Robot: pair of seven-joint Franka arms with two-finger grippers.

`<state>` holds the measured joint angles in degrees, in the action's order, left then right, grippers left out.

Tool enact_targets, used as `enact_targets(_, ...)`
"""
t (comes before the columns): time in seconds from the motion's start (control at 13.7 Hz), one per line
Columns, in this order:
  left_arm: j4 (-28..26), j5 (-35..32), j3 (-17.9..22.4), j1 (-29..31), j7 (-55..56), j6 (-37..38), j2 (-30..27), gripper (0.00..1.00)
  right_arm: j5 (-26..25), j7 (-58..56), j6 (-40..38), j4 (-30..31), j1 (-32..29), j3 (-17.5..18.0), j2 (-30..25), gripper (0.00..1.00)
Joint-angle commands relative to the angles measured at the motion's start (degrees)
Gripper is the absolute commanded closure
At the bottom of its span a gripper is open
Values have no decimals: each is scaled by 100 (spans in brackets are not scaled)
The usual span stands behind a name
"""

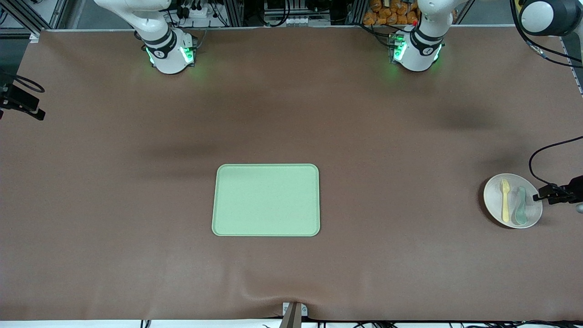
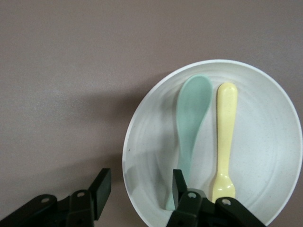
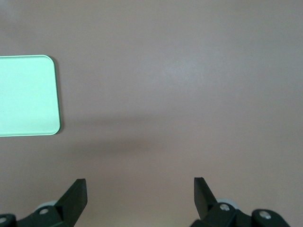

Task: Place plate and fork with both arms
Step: 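Lower the left gripper and pinch the white plate's rim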

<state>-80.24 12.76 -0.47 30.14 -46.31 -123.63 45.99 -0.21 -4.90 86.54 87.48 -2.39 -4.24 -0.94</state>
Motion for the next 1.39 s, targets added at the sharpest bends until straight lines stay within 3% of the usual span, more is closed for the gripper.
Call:
enact_targets(0.0,149,69,3,79,-194,-30,165,48,100,33,-50,-126,-112,72,59,0)
enact_targets(0.29,149,69,3,133,-265,-38,226,53,100,33,-41,-126,-121,72,59,0)
enact_targets(0.51,158,69,3,133,-265,-74,235,63,100,25,-41,-126,-104,72,59,0)
enact_targets(1.1,158,69,3,133,-282,-258,305,71,100,25,-41,-126,-112,72,59,0)
enact_targets(1.32,176,69,3,133,-317,-293,341,79,100,25,-41,-118,-112,72,59,0)
